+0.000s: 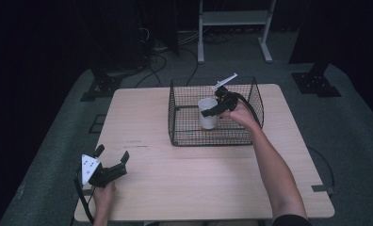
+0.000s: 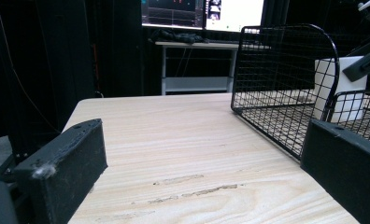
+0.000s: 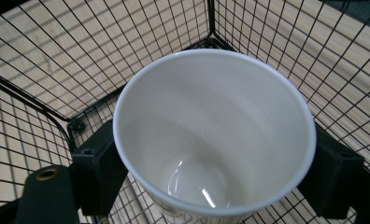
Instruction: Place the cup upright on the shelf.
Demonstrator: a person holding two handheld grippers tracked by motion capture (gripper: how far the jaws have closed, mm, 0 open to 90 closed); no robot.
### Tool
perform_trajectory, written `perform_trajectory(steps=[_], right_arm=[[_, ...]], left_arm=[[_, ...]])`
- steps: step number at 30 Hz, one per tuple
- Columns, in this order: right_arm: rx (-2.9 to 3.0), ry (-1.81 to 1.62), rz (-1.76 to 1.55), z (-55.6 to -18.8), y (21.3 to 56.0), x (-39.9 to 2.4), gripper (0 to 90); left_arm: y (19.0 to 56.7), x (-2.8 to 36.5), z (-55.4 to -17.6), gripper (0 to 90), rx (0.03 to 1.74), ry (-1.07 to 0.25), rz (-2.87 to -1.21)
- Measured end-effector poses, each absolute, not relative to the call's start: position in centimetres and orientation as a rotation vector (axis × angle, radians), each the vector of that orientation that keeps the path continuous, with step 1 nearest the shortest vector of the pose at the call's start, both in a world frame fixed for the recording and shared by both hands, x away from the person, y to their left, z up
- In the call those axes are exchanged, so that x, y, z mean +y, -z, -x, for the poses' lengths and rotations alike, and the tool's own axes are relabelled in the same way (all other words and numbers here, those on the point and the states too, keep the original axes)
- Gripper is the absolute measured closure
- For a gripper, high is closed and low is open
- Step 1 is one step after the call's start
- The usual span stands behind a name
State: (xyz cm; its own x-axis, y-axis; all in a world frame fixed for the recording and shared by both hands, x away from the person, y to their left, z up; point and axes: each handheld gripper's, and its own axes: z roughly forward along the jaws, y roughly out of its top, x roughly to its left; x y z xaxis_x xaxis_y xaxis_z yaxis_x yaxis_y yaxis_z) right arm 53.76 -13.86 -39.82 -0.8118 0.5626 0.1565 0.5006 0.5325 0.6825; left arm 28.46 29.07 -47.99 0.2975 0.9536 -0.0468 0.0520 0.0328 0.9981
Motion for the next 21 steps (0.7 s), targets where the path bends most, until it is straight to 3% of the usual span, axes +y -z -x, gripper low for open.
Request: perform_trajectory(steps=[21], right_arm=[[2.707,-1.095,-0.889,-53.35,40.04,-13.09,18.6]], left_arm=[[48.0,29.07,-28.46,0.0,1.033,-0.932,-1.342]])
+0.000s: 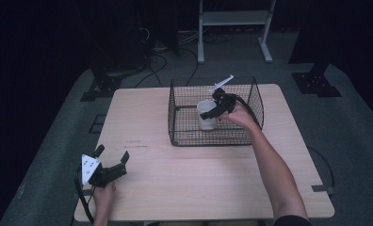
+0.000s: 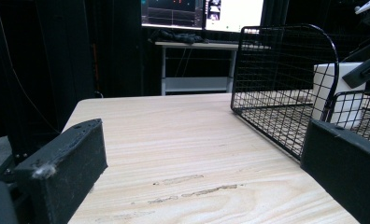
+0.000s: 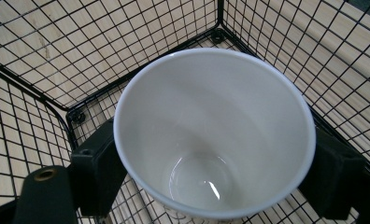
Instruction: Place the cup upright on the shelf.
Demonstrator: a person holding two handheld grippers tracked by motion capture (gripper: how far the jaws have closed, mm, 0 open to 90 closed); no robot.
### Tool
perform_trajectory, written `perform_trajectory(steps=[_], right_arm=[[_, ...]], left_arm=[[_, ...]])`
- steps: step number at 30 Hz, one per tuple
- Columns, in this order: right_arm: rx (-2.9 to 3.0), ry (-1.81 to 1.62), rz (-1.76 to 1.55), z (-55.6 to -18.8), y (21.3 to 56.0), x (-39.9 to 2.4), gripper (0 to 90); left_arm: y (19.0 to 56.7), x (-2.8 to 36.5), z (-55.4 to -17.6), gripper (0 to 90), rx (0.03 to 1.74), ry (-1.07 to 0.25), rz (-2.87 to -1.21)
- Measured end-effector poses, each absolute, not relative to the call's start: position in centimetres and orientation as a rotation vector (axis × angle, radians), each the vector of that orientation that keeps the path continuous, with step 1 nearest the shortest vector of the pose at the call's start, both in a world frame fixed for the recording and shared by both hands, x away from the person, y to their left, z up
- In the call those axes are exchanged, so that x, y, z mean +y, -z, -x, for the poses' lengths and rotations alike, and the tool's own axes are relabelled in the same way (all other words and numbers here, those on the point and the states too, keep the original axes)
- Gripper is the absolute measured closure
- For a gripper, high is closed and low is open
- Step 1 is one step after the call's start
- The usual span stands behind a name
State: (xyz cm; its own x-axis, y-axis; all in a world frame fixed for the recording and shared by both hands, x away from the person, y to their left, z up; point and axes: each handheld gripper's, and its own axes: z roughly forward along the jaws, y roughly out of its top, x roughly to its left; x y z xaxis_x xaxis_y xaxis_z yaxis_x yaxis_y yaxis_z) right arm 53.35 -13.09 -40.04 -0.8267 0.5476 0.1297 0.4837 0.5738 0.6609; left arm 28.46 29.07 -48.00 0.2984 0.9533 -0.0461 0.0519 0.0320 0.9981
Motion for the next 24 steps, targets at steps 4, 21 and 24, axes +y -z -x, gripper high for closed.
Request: perform_trajectory(steps=[4,21,24], right_arm=[[2.714,-1.079,-0.874,-53.2,39.95,-13.01,18.4],[2.724,-1.061,-0.846,-52.7,39.61,-12.86,15.3],[2.719,-1.065,-0.844,-52.58,39.49,-12.82,14.8]], left_arm=[[48.0,29.05,-28.45,0.0,1.032,-0.933,-1.344],[48.0,29.05,-28.45,0.0,1.032,-0.933,-1.343],[48.0,29.06,-28.46,0.0,1.033,-0.933,-1.343]])
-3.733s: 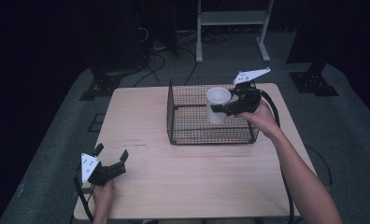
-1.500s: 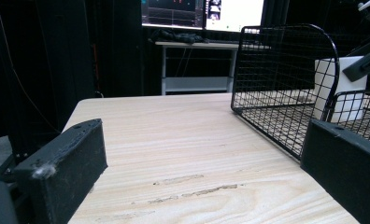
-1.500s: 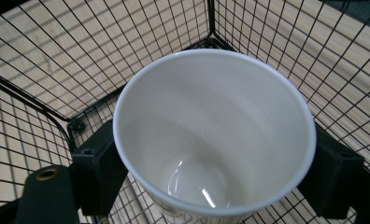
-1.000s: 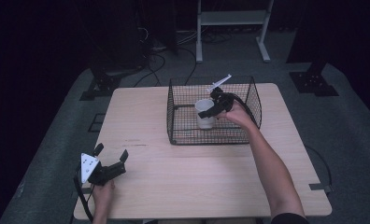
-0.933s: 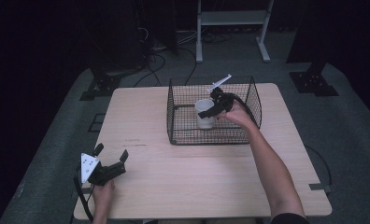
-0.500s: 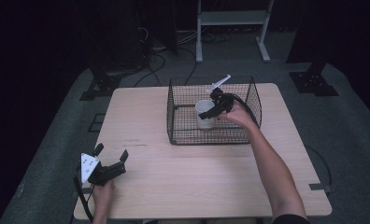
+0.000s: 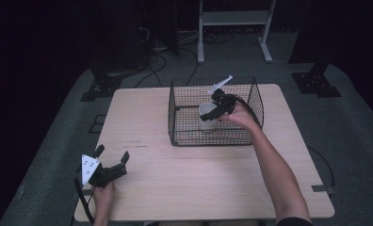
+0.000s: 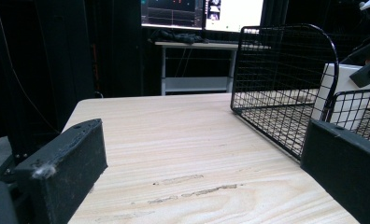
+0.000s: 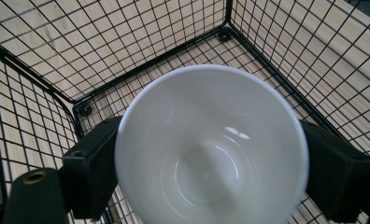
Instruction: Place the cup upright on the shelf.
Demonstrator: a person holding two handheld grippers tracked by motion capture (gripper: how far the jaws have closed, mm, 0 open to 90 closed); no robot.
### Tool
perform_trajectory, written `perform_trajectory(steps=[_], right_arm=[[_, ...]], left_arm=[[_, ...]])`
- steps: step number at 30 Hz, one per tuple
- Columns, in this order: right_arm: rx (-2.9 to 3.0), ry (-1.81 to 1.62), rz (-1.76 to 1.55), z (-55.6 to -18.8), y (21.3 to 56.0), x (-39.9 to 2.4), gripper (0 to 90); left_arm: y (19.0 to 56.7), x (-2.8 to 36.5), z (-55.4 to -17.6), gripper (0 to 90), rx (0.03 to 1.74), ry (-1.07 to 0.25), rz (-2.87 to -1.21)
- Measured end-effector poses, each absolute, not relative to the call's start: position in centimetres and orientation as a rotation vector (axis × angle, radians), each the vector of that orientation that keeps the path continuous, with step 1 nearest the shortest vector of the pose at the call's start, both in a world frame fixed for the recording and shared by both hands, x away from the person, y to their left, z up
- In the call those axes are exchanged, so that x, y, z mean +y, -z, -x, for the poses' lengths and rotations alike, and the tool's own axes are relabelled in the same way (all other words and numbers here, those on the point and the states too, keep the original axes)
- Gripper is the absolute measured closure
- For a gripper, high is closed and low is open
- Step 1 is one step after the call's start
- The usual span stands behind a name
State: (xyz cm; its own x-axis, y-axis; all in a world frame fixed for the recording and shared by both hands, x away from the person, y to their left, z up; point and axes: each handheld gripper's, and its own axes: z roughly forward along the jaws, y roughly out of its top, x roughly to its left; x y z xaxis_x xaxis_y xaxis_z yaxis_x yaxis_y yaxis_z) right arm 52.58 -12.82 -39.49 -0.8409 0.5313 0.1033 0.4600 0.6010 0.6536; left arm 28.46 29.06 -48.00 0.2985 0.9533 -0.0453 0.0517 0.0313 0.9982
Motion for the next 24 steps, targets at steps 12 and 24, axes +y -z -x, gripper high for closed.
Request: perform_trajectory(steps=[12,24], right_arm=[[2.661,-1.137,-0.855,-52.5,38.6,-13.2,12.8],[2.587,-1.23,-0.851,-51.9,37.0,-14.0,12.5]], left_arm=[[48.0,29.1,-28.5,0.0,1.034,-0.932,-1.341],[48.0,29.0,-28.6,0.0,1.032,-0.935,-1.345]])
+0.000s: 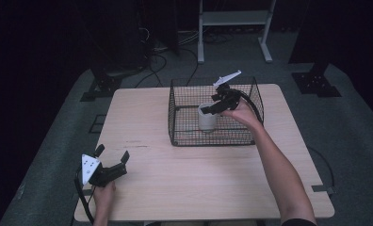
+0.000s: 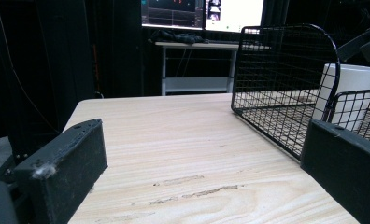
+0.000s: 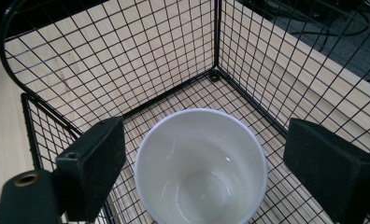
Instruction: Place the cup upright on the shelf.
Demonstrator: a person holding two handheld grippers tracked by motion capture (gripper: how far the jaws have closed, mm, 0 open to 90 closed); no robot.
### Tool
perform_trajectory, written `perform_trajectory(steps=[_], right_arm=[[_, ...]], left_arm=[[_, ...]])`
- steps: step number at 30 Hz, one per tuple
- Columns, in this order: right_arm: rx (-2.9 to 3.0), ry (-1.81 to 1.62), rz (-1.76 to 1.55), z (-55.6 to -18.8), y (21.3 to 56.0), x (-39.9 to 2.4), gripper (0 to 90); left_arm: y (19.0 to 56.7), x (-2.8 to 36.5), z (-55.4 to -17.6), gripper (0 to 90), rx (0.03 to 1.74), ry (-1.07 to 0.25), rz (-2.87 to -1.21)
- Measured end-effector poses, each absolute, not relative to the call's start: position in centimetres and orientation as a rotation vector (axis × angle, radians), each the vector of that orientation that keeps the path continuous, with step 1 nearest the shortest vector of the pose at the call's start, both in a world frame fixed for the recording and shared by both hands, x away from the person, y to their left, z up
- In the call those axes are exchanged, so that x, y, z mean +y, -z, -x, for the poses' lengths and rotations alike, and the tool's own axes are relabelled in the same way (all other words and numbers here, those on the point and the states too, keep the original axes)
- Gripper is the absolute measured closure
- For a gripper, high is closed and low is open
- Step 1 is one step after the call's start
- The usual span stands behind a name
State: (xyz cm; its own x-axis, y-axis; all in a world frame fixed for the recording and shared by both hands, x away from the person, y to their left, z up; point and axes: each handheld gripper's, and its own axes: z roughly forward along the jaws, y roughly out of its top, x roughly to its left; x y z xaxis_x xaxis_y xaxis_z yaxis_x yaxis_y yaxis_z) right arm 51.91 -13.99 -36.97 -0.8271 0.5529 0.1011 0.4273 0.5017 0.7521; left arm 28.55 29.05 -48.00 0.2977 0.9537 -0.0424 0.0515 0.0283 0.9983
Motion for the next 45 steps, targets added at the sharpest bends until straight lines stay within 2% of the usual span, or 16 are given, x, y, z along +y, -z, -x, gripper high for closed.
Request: perform_trajectory(steps=[19,45], right_arm=[[2.511,-1.337,-0.904,-50.2,35.2,-16.6,13.0],[2.494,-1.346,-0.911,-47.8,34.8,-18.5,13.2]], left_arm=[[48.0,29.0,-28.5,0.0,1.037,-0.935,-1.349],[48.0,29.0,-28.5,0.0,1.039,-0.936,-1.351]])
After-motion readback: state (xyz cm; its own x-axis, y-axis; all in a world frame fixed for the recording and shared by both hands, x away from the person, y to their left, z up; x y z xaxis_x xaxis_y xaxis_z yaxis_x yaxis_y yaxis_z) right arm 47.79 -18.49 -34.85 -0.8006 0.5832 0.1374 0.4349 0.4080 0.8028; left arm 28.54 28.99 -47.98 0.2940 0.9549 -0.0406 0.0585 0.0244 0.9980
